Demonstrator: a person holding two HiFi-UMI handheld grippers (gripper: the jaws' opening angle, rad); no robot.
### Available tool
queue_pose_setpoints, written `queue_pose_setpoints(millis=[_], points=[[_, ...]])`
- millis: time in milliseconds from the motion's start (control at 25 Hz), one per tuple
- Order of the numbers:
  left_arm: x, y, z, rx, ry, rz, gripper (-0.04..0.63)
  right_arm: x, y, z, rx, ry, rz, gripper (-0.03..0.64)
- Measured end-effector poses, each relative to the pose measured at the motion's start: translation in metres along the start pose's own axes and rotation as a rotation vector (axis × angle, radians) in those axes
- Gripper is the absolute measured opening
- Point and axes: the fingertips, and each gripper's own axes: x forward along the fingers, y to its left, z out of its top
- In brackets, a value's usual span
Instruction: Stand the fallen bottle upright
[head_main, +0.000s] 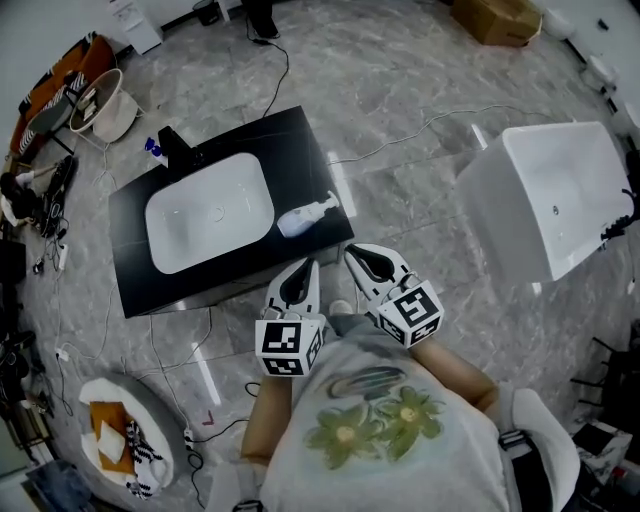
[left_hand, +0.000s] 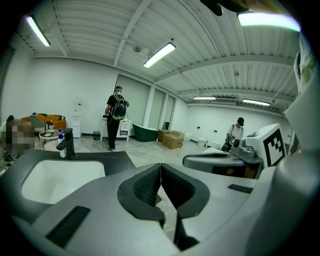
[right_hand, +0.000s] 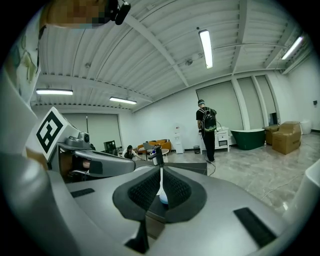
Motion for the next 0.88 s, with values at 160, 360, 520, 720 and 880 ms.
queue_pose_setpoints(millis=[160,360,520,720,880], points=[[0.011,0.004,-0.005,-0.006,0.034,0.014,0.018,0.011,-0.008,-0.005,0.015,0.019,0.013,0.044],[0.026,0.016,-0.004,0.009,0.060,0.027,0.018,0.031,-0.015,-0.007,0.045,0.025,0.032,0.044],[0.041,0.029,-0.002,0.015,0.076,0.022,0.018,0.049,-0.021,-0.009,0.050,0.030,0.037,0.044],[0.063,0.046,0.006,0.057,0.112,0.001,0.018,0.067,-0.033,-0.008,0.069,0.048,0.023,0.044],[0.086,0.058,0.010,0.088,0.148,-0.040,0.020,0.082,-0.046,-0.014,0.084,0.071,0.001,0.044]])
